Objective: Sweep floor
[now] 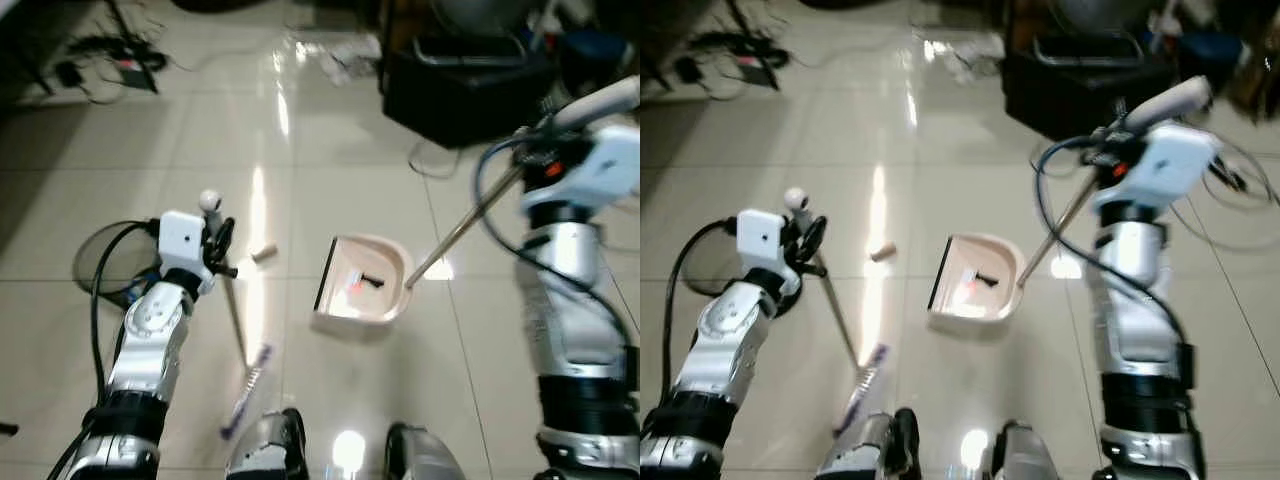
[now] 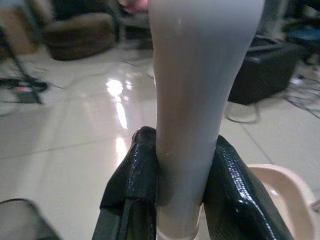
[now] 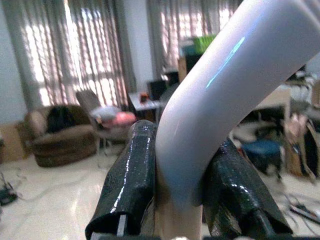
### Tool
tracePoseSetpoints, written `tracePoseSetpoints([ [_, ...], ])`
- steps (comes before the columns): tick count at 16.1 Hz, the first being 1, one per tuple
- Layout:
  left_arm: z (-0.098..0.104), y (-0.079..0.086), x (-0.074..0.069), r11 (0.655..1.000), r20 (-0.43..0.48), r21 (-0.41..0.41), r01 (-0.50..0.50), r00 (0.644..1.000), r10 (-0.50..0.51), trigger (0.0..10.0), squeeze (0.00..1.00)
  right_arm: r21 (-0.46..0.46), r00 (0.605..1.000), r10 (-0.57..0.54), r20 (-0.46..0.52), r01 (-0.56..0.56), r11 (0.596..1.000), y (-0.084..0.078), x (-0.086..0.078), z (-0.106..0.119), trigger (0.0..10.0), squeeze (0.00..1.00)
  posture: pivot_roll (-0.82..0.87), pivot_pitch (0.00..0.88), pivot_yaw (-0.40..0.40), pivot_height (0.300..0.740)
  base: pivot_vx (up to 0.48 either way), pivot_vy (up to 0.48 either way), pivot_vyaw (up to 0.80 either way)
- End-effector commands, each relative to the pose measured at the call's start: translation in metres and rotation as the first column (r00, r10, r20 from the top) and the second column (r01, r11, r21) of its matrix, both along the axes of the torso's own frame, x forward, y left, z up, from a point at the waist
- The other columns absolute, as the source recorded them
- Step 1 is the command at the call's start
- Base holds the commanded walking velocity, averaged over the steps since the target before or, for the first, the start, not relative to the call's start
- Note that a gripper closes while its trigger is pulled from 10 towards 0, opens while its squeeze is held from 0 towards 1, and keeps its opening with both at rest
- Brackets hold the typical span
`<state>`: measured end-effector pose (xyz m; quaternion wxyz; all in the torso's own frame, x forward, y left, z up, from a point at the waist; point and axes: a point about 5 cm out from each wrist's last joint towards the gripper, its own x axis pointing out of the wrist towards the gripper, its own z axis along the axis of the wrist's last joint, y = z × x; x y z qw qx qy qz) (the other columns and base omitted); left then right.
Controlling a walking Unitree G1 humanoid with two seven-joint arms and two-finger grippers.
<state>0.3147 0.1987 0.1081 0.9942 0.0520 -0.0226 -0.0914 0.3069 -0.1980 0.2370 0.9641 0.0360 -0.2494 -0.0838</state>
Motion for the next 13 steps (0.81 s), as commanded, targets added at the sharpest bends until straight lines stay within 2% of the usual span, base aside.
tracePoseSetpoints([
  [1,0.009,0.001,-0.008,1.0,0.039,-0.016,-0.017,0.999,0.018,10.0,0.0,0.016,0.999,0.04,0.034,-0.04,0.999,0.004,-0.004,0.016,10.0,0.0,-0.07,0.057,0.087,0.74,0.0,0.0,0.8],
  [3,0.013,-0.007,-0.014,1.0,0.054,-0.009,-0.015,0.998,0.016,10.0,0.0,0.008,0.998,0.063,0.026,-0.064,0.998,0.005,-0.007,0.027,10.0,0.0,-0.06,0.038,0.062,0.74,0.0,0.0,0.8],
  [5,0.021,-0.02,-0.016,1.0,0.085,-0.012,-0.025,0.996,0.026,10.0,0.0,0.043,0.995,0.092,0.032,-0.094,0.995,0.002,-0.007,0.038,10.0,0.0,-0.02,0.02,0.028,0.74,0.0,0.0,0.8],
  [7,0.032,-0.03,-0.022,1.0,0.116,-0.005,0.013,0.993,-0.012,10.0,0.0,0.073,0.994,0.101,0.043,-0.104,0.992,-0.002,-0.004,0.044,10.0,0.0,0.0,0.018,0.017,0.74,0.0,0.0,0.8],
  [13,0.037,-0.03,-0.021,1.0,0.118,0.011,0.018,0.993,-0.019,10.0,0.0,0.119,0.995,0.075,0.069,-0.083,0.989,-0.012,0.0,0.056,10.0,0.0,-0.01,0.031,0.038,0.74,0.0,0.0,0.8],
])
